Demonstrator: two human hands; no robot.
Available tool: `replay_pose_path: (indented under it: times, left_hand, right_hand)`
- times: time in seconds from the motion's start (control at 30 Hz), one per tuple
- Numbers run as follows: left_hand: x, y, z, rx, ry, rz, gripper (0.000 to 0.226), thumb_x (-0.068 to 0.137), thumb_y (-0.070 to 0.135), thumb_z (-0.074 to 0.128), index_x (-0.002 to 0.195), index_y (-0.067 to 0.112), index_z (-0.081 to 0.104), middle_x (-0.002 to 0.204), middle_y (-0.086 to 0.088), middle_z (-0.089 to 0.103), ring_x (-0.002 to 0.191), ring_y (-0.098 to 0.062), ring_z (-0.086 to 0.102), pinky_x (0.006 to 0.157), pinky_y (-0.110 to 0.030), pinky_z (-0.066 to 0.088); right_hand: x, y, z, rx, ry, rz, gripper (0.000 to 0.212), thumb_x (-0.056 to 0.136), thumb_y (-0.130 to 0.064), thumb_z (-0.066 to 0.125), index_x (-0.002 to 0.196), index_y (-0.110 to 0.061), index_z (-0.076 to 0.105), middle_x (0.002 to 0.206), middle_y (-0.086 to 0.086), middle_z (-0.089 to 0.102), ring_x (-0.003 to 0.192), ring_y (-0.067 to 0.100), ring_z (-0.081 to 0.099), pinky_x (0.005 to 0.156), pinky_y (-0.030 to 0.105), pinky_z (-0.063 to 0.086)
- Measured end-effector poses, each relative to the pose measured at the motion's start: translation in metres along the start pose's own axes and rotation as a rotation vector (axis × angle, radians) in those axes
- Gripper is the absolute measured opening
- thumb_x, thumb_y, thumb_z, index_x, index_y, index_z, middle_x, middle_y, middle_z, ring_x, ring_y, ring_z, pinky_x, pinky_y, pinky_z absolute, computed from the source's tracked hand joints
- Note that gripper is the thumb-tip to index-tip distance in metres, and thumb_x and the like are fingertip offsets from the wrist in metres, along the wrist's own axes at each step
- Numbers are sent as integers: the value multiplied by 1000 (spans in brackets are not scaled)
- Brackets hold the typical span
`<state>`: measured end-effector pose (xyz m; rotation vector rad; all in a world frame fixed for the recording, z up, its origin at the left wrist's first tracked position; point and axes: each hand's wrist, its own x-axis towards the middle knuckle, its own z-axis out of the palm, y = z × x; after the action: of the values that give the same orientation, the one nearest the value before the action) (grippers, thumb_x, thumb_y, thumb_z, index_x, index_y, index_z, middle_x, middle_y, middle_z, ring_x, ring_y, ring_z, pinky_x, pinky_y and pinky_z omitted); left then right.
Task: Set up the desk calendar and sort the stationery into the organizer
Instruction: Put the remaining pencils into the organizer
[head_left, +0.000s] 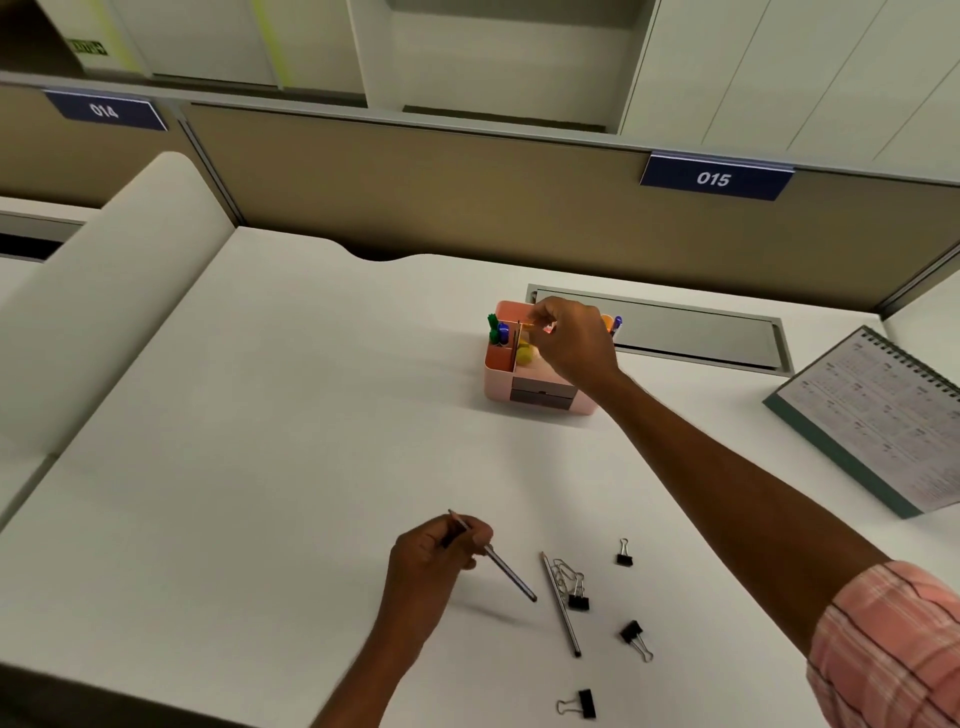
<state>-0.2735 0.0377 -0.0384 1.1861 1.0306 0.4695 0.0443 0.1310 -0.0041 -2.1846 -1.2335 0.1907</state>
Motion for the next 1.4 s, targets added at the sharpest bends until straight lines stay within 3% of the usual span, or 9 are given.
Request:
replay_pose_path:
  times: [0.13,0.27,0.37,0.43,0.7,0.93,1.07,1.2,1.4]
  left_hand:
    - [10,18,11,-85,43,35,12,96,15,70,99,8,80,89,-18,77,88,-35,76,78,-41,63]
    - [24,34,26,-82,95,83,14,97,14,68,104,10,80,85,-11,75,77,-31,75,73,-35,64]
    - [36,43,34,-37,116,121,16,97,19,69,106,13,80,81,-3,76,74,-27,74,76,-41,65]
    - [42,48,39,4,122,147,17,97,23,70,106,13,80,79,-3,76,73,-26,75,78,-45,65]
    - [54,58,47,113,172,243,24,91,33,76,112,20,78,90,7,79,83,-14,75,79,-36,63]
    - [54,31,39,76,248,41,35,89,24,78,123,29,70,104,9,76,98,-2,71,78,-13,50]
    - [49,13,40,141,206,-27,24,88,24,75,110,33,74,96,12,76,92,-7,71,78,-21,54]
    - [46,-4,43,213,151,-84,16,84,26,75,97,35,77,86,12,77,81,-10,70,80,-32,59]
    - [39,-18,44,266,127,-126,13,84,24,76,94,33,78,85,10,77,83,-8,73,66,-15,54]
  right_hand:
    - [-25,-12,-9,44,-1,-52,10,93,-20,72,102,-19,76,100,-1,77,83,13,66,74,37,61]
    - [-64,-37,-29,197,-186,-82,17,95,-19,72,111,-15,77,107,0,76,83,4,65,72,8,46]
    - [-89,-50,-42,364,-510,-86,21,97,-24,69,113,-13,75,96,-1,77,74,11,71,60,18,55]
    - [-99,-52,-46,380,-576,-113,21,96,-27,71,110,-13,77,93,0,77,77,16,74,59,28,61]
    - [-91,-51,-67,387,-526,-87,15,93,-15,74,105,-8,78,90,4,78,76,19,75,66,28,63]
    - [-45,-49,-82,347,-188,-67,11,91,-18,77,99,-11,78,80,-6,75,65,11,72,60,20,58]
    - [-14,-47,-71,173,-62,-131,8,92,-21,75,96,-16,79,84,-9,75,75,5,68,69,31,61]
    - [3,-42,-52,26,-90,-124,9,93,-21,71,97,-19,78,91,-6,76,77,8,67,70,38,62]
    - [12,-31,-25,-131,-150,-69,9,92,-22,69,91,-18,77,90,-4,75,76,15,65,65,32,56]
